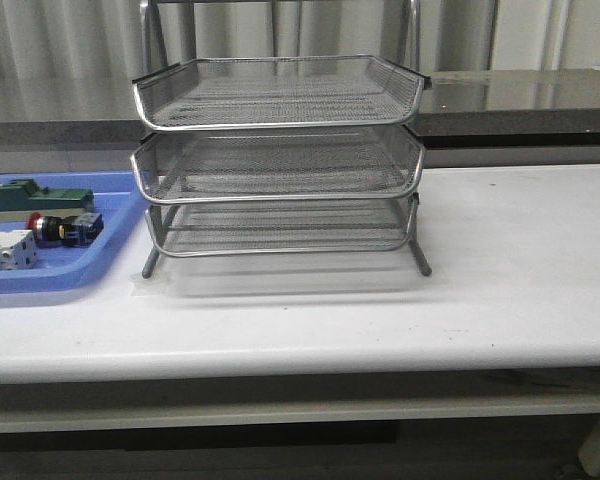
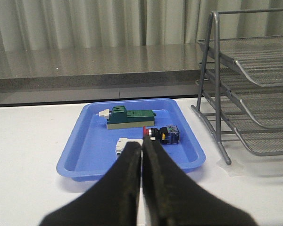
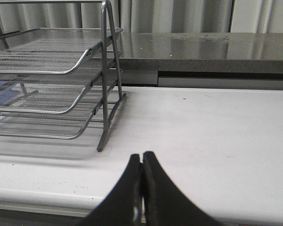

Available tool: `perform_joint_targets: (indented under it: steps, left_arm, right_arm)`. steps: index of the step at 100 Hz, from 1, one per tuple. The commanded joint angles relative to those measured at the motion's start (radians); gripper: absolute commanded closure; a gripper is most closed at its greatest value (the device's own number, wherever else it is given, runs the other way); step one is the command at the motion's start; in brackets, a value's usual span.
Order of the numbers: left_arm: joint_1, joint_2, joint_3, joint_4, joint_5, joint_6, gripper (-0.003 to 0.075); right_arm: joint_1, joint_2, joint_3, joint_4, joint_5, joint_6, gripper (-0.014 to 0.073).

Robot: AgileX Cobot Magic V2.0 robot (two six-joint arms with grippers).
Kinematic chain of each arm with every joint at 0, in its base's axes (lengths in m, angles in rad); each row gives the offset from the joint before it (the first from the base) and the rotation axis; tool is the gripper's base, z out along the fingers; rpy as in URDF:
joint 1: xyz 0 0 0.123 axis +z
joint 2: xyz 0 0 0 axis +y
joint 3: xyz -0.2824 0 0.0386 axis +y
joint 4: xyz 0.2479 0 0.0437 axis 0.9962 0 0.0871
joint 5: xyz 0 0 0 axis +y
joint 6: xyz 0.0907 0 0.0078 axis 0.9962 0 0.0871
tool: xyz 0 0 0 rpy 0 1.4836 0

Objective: Place button on rack with both arms

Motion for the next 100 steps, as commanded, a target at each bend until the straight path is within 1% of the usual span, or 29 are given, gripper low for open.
perform_joint_targets:
  steps: [1, 90, 100]
  left_arm:
    - [-0.007, -0.034, 0.046, -0.005, -0.081, -0.007, 0.0716]
    - [-0.007, -0.034, 0.046, -0.005, -0.081, -0.007, 0.0716]
    - [-0.007, -0.034, 0.046, -0.005, -0.081, -0.007, 0.0716]
  right_arm:
    - [-0.001, 0.020, -0.017, -0.009, -0.083, -0.007, 0.0653]
    - [-0.001, 0.020, -0.017, -0.009, -0.083, -0.007, 0.0653]
    - [-0.001, 0.020, -0.017, -0.009, -0.129, -0.007, 0.0653]
